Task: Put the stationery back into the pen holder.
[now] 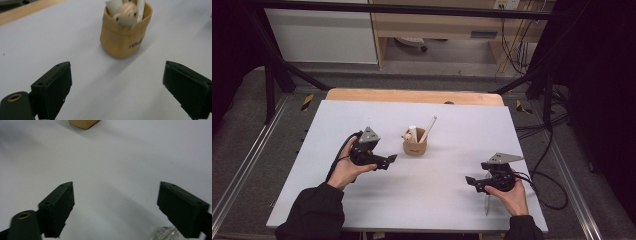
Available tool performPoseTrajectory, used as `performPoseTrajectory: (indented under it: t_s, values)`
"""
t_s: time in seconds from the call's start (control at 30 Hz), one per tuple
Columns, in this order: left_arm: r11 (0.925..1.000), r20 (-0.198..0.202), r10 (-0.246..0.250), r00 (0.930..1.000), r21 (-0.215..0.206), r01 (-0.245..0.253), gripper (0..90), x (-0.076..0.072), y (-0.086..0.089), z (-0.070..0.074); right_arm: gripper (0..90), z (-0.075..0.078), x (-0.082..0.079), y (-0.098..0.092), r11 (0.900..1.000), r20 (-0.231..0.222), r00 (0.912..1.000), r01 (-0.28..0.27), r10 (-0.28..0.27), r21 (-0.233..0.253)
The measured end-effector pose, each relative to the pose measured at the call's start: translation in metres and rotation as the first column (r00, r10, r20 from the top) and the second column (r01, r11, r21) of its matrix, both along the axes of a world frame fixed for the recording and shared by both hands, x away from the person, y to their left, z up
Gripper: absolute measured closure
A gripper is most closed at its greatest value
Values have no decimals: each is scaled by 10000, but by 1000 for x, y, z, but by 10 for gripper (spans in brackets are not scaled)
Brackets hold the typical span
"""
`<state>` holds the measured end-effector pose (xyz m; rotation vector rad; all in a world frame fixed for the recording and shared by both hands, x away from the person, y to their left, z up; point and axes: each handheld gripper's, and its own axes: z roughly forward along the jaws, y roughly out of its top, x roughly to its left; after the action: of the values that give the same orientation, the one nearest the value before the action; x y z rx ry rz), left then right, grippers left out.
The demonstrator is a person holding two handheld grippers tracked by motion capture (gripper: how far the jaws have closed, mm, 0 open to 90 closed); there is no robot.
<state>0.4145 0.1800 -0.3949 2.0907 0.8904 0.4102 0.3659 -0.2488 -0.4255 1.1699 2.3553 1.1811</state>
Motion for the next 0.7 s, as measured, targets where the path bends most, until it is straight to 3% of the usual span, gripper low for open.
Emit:
performPoseTrajectory:
  t_s: [0.3,0.5,0.7]
  values:
    - [9986,-312,460,9985,-262,-468,68,-16,41,-27,441,0,-2,-3,10000,40,10000,59,-59,-44]
    - [9974,-307,674,9973,-236,-682,68,-29,62,-38,579,1,-5,-13,9981,26,9981,615,-615,-30]
    - [9959,-354,893,9954,-106,-897,66,-39,78,-43,688,-3,-9,-28,9919,-443,9914,1246,-1234,254]
